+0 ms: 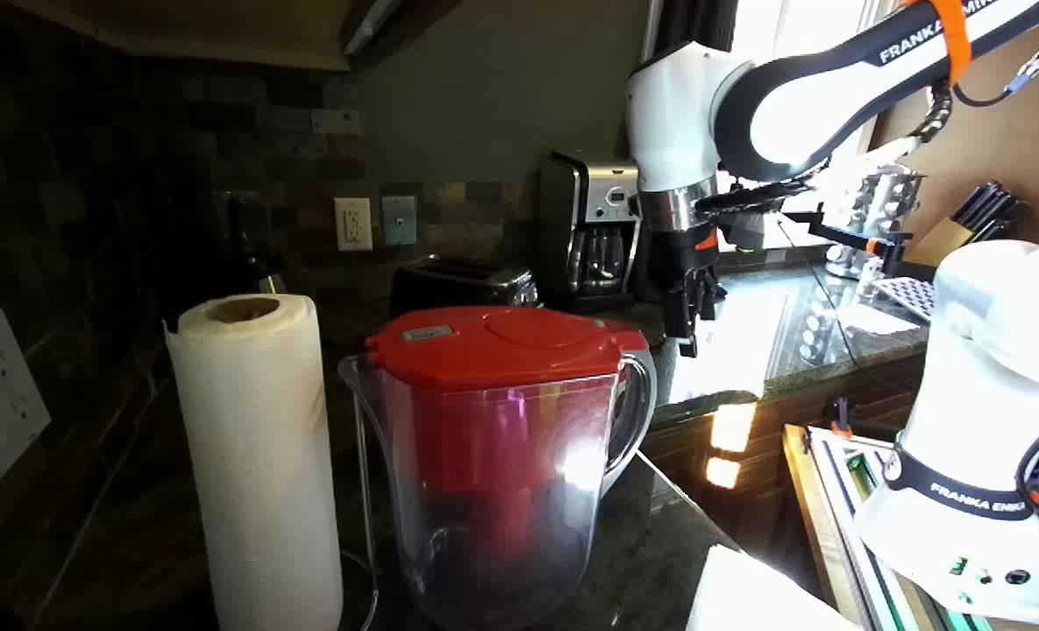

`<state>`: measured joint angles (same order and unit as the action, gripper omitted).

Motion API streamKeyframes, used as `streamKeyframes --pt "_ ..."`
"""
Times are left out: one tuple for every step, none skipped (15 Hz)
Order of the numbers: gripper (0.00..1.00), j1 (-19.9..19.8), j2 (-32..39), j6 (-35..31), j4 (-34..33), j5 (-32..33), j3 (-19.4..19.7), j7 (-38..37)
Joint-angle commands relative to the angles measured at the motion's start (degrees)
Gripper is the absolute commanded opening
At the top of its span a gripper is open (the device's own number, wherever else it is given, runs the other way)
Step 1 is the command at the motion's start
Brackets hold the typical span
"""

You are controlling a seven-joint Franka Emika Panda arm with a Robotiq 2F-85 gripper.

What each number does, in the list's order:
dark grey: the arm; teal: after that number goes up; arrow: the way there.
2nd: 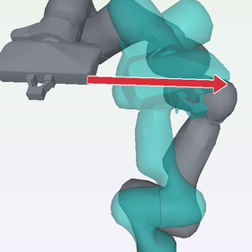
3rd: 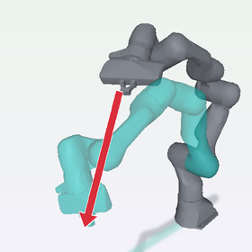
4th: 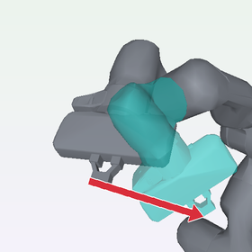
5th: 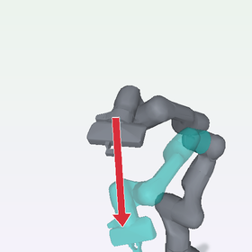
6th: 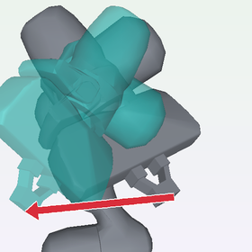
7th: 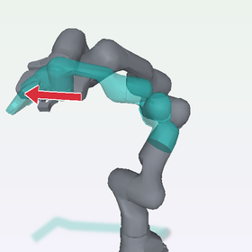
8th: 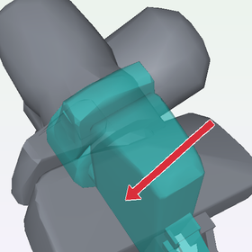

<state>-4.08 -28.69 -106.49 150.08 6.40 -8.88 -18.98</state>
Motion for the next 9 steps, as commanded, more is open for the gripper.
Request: streamKeyframes --pt "1.0 1.06 0.09 0.21 -0.12 0.44 1.02 -0.39" --pt "1.0 1.06 0.1 0.21 -0.11 0.44 1.02 -0.39" --pt "1.0 1.06 0.1 0.21 -0.12 0.44 1.02 -0.39" --pt "1.0 1.07 0.1 0.21 -0.11 0.44 1.02 -0.39" --pt "1.0 1.07 0.1 0.21 -0.11 0.44 1.02 -0.39" --pt "1.0 1.06 0.11 0.21 -0.11 0.44 1.02 -0.39" --pt "1.0 0.86 -0.05 -0.48 -0.25 1.29 0.45 -1.7" --pt "1.0 0.94 -0.28 -1.68 -0.14 1.65 0.23 -2.08" --pt "1.0 1.08 -0.24 -2.61 -0.24 2.15 -0.1 -2.2"
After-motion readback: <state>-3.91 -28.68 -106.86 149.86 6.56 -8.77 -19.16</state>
